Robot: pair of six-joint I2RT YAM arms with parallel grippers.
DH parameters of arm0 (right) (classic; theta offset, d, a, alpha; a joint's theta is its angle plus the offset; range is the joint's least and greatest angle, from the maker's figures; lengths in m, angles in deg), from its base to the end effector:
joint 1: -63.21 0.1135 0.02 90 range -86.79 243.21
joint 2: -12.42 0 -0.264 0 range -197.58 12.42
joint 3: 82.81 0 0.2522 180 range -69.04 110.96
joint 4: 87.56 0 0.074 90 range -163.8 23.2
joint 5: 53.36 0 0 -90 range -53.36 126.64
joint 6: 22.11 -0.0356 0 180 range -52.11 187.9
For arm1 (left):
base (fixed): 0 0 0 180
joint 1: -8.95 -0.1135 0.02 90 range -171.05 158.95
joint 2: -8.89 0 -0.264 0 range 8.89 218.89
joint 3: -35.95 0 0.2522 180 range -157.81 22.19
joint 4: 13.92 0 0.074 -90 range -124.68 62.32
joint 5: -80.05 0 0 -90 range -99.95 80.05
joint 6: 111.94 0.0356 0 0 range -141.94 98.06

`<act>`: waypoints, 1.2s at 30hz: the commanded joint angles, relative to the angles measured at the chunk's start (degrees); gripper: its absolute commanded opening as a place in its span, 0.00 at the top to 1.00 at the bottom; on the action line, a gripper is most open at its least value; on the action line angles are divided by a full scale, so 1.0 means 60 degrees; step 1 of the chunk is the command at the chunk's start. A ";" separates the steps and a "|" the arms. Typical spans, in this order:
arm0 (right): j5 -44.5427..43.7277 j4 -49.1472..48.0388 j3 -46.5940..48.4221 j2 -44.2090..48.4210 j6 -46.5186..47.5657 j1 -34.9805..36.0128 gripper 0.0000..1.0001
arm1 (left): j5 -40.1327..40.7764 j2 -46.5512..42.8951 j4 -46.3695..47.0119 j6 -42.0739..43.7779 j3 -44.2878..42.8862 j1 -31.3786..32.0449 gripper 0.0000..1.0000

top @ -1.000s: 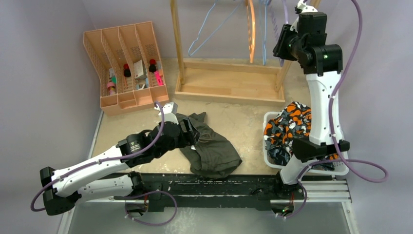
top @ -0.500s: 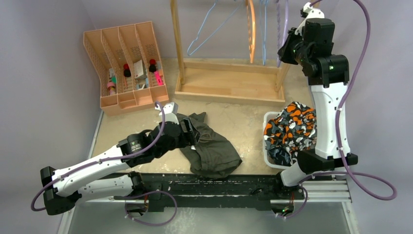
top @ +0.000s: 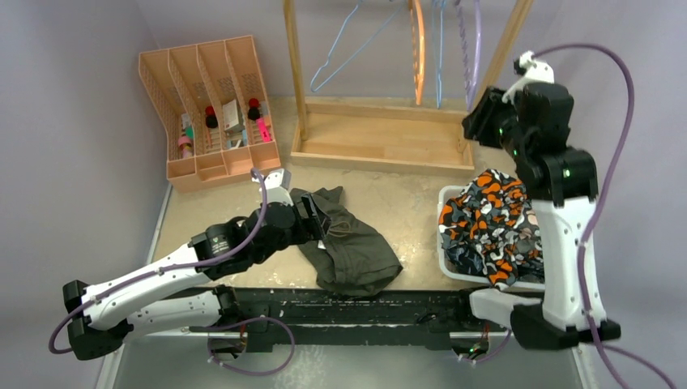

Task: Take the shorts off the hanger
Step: Place the hanger on the clothes rod, then pick up the shorts at the center of the board.

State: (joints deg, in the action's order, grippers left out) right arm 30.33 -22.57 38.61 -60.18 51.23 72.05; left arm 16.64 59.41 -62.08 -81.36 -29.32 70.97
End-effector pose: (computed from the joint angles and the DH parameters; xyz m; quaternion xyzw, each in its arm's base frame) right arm 0.2102 0.0287 0.5248 0.0874 0.7942 0.0894 0.5946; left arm 0.1006 -0.1554 0.3232 -0.0895 0.8592 -0.3033 0.4022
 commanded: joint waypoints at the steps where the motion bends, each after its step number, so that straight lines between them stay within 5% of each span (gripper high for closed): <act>1: 0.0269 -0.1206 -0.2149 0.1980 -0.0835 -0.0038 0.50 | 0.0479 -0.0253 0.0219 0.0159 0.0057 0.0031 0.21; 6: 0.1915 -0.2289 -0.5581 0.3939 -0.2267 -0.0031 0.41 | 0.1100 -0.0107 -0.0096 0.0175 0.0013 0.0014 0.18; 10: 0.3609 -0.3027 -0.7846 0.5019 -0.2923 -0.0023 0.44 | 0.1668 0.0067 -0.0490 0.0256 -0.0047 -0.0029 0.17; 17: 0.4802 -0.4054 -1.0339 0.5957 -0.3497 0.0005 0.45 | 0.0656 0.1081 -0.0417 0.0887 -0.0105 -0.1115 0.16; 28: 0.4773 -0.4036 -1.0957 0.5692 -0.3055 0.0650 0.42 | -0.1341 0.1525 0.0860 0.1897 0.0527 -0.4075 0.15; 32: 0.3738 -0.4655 -1.1053 0.5132 -0.3684 0.2462 0.40 | -0.1794 0.1679 0.0970 0.2268 0.0527 -0.5416 0.15; 36: 0.0878 -0.4526 -1.0422 0.3836 -0.4567 0.5144 0.39 | -0.2478 0.2016 0.1397 0.2347 0.0685 -0.6199 0.15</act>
State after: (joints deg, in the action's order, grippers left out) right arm 51.33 -47.36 -27.77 -31.13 29.37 90.76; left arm 7.06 70.23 -57.92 -70.11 -25.36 37.07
